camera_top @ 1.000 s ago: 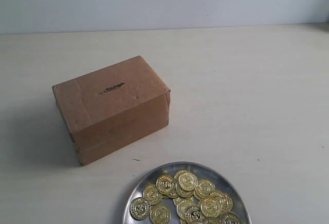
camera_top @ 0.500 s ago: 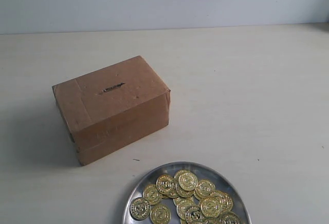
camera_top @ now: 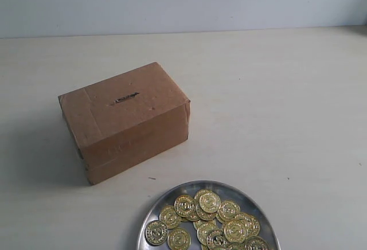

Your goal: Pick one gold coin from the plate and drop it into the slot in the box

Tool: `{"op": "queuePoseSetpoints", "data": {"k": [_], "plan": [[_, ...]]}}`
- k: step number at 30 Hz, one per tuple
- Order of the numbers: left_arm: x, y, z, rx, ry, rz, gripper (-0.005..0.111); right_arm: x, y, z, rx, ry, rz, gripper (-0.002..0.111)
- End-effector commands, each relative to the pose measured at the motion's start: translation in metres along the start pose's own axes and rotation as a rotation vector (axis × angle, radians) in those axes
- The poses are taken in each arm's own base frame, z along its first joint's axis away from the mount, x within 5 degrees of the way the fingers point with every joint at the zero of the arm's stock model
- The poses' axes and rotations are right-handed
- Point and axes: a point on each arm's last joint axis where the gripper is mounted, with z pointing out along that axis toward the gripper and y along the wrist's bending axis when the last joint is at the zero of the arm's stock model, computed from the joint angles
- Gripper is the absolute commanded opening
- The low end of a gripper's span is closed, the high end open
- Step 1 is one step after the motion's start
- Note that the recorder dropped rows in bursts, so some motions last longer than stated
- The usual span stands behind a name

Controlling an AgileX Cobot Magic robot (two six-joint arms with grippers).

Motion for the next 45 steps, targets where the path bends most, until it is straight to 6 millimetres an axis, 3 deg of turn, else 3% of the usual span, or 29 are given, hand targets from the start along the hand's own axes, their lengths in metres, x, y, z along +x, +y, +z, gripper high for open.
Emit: {"op": "queuePoseSetpoints", "data": {"k": [1, 8, 11, 14, 18, 25, 31, 37, 45], "plan": [[0.000, 0.000, 0.000, -0.001, -0.008, 0.003, 0.000, 0.005, -0.001, -0.001, 0.019, 0.065, 0.009, 0.000], [0.000, 0.000, 0.000, -0.001, -0.008, 0.003, 0.000, -0.032, 0.036, -0.009, -0.040, 0.138, -0.090, 0.000], [0.000, 0.000, 0.000, -0.001, -0.008, 0.003, 0.000, -0.045, 0.054, -0.003, -0.111, 0.213, -0.148, 0.000], [0.000, 0.000, 0.000, -0.001, -0.008, 0.003, 0.000, -0.048, 0.073, 0.005, -0.258, 0.343, -0.354, 0.000], [0.000, 0.000, 0.000, -0.001, -0.008, 0.003, 0.000, -0.047, 0.086, 0.024, -0.320, 0.558, -0.448, 0.000], [0.000, 0.000, 0.000, -0.001, -0.008, 0.003, 0.000, -0.031, 0.093, 0.060, -0.348, 0.874, -0.498, 0.000], [0.000, 0.000, 0.000, -0.001, -0.008, 0.003, 0.000, 0.000, 0.100, 0.081, -0.430, 1.118, -0.591, 0.000], [0.000, 0.000, 0.000, -0.001, -0.008, 0.003, 0.000, 0.035, 0.103, 0.091, -0.468, 1.289, -0.694, 0.000], [0.000, 0.000, 0.000, -0.001, -0.008, 0.003, 0.000, 0.079, 0.104, 0.089, -0.513, 1.514, -0.818, 0.000]]}}
